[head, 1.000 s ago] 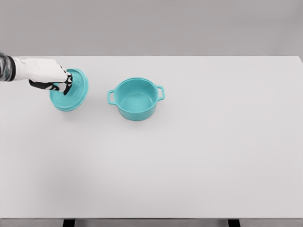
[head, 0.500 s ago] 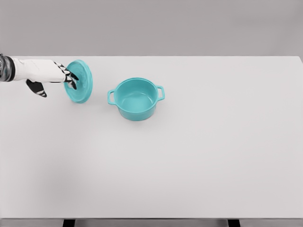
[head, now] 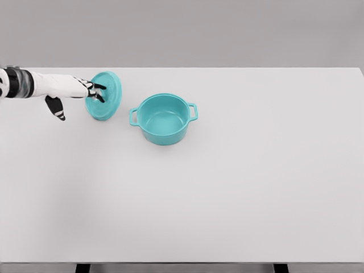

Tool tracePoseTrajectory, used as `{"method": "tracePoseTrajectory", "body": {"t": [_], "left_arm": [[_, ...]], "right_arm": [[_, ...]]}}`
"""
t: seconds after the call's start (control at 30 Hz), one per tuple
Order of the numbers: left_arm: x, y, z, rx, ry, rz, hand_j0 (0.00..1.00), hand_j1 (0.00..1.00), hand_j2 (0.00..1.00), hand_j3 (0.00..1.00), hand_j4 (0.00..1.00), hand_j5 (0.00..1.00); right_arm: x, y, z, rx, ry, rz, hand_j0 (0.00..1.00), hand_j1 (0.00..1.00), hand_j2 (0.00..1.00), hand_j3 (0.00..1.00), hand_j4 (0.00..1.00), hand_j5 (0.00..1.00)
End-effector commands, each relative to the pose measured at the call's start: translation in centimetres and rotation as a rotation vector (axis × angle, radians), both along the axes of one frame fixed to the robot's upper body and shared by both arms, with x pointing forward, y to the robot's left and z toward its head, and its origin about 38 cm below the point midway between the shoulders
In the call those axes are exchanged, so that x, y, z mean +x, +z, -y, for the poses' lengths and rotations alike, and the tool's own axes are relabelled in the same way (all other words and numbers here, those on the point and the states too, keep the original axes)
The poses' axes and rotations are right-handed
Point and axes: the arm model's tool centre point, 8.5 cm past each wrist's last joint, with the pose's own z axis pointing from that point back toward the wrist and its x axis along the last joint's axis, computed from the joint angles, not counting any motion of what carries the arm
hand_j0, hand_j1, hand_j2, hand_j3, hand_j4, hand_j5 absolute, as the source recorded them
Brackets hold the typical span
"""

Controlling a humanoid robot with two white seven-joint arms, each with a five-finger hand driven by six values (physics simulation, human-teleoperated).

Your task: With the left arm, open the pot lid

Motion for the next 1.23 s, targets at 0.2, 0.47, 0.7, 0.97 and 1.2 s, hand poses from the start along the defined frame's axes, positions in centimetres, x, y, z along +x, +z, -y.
{"method": "tracePoseTrajectory", "body": {"t": [0.2, 0.47, 0.7, 0.97, 1.2], "left_arm": [[0.3, -0.2, 0.2, -0.001, 0.003, 0.005, 1.00, 1.00, 1.00, 1.00, 1.00, 1.00], [1.7, -1.2, 1.5, -0.048, 0.041, -0.016, 1.00, 1.00, 1.00, 1.00, 1.00, 1.00], [1.8, -0.8, 1.5, -0.063, 0.044, -0.006, 1.00, 1.00, 1.00, 1.00, 1.00, 1.00], [-0.5, 2.9, -8.5, -0.170, 0.236, 0.027, 1.00, 1.00, 1.00, 1.00, 1.00, 1.00], [-2.1, 1.8, -11.5, -0.150, 0.294, 0.006, 1.00, 1.00, 1.00, 1.00, 1.00, 1.00]], "right_arm": [[0.0, 0.0, 0.0, 0.000, 0.000, -0.001, 1.00, 1.00, 1.00, 1.00, 1.00, 1.00], [0.0, 0.0, 0.0, 0.001, 0.000, 0.000, 1.00, 1.00, 1.00, 1.00, 1.00, 1.00], [0.0, 0.0, 0.0, 0.000, 0.000, -0.001, 1.00, 1.00, 1.00, 1.00, 1.00, 1.00], [0.0, 0.0, 0.0, 0.000, 0.000, -0.001, 1.00, 1.00, 1.00, 1.00, 1.00, 1.00], [0.0, 0.0, 0.0, 0.001, 0.000, 0.000, 1.00, 1.00, 1.00, 1.00, 1.00, 1.00]]}}
